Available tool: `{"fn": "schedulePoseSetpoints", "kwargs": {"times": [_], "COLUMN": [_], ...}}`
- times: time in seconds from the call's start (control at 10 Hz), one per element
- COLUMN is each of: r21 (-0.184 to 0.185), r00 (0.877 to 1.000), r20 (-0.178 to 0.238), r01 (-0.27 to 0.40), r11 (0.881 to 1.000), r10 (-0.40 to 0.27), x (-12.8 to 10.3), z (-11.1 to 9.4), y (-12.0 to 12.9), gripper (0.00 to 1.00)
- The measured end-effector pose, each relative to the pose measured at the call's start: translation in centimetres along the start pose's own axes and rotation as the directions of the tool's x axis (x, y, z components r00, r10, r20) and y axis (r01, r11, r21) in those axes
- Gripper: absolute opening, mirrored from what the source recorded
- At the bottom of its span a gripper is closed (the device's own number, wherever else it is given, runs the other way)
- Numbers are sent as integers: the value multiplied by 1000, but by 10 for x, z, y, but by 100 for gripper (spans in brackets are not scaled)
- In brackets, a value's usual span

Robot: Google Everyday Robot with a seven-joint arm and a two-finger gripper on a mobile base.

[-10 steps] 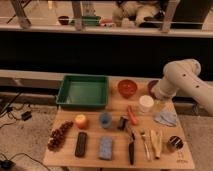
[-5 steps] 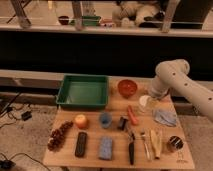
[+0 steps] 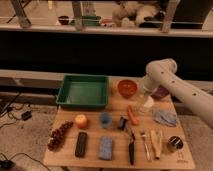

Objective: Stack bowls on top of each other

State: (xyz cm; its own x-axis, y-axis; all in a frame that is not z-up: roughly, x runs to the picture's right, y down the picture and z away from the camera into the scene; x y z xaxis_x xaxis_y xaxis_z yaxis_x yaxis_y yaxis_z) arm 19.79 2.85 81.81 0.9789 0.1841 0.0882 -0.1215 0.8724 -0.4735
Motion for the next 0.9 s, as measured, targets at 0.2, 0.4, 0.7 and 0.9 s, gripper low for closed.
{"fn": "schedulePoseSetpoints", "kwargs": {"times": [0.2, 0.4, 0.7, 0.9], "r21": [17, 19, 14, 9], "r00": [1000, 1000, 1000, 999], "r20": [4, 11, 25, 36], "r01": [-3, 0, -18, -24], "r11": [1000, 1000, 1000, 1000], "r10": [3, 0, 17, 23], "x": [-5, -16, -25, -34], "z": [2, 8, 21, 32], "y": [-13, -19, -28, -35], "gripper": [80, 80, 80, 80]}}
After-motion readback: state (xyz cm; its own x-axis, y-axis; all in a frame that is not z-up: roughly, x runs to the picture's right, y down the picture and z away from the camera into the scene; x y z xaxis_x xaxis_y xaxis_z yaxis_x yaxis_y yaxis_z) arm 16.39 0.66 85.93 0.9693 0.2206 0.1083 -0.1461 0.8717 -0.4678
